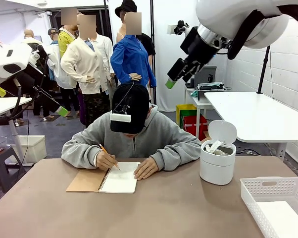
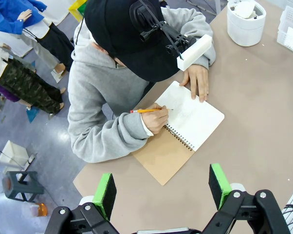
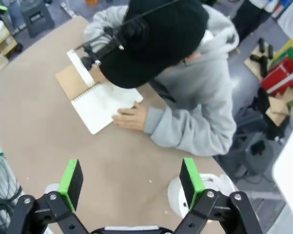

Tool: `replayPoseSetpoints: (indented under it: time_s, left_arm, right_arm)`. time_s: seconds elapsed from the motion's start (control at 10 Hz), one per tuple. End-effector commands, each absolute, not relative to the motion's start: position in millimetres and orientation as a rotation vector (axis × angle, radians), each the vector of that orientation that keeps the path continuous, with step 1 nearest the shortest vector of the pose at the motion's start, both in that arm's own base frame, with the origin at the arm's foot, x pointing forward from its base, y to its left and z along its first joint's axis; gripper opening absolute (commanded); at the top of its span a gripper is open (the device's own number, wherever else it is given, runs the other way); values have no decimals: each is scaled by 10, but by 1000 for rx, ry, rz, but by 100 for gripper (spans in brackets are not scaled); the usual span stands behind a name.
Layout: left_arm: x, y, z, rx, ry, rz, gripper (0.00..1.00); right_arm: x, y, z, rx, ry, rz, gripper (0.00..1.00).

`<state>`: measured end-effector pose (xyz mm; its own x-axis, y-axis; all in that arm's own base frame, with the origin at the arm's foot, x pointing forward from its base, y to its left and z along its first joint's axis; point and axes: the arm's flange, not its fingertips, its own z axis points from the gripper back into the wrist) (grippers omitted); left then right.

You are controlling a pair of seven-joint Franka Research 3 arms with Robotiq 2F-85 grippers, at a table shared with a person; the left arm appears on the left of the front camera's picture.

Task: Sort the paper based on its condition.
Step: If a person hands you a paper, place it in the Organizing basket , and if it's crumpled, put it in the Trash can.

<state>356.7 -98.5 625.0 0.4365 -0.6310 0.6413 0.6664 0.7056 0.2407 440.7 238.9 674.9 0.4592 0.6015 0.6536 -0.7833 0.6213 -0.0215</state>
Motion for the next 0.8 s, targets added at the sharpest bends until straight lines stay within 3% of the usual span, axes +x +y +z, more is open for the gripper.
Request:
replayPoseSetpoints:
  time_s: [0.0,0.7]
  left_arm:
    - [3572,-973,6250,-52,-776,-805,100]
    - [3572,-973,6250,-52,-776,-805,100]
  right_arm:
    - [4404,2488,6682,360,-630,960,100]
    - [4263,2693,6390,377,-615,990,100]
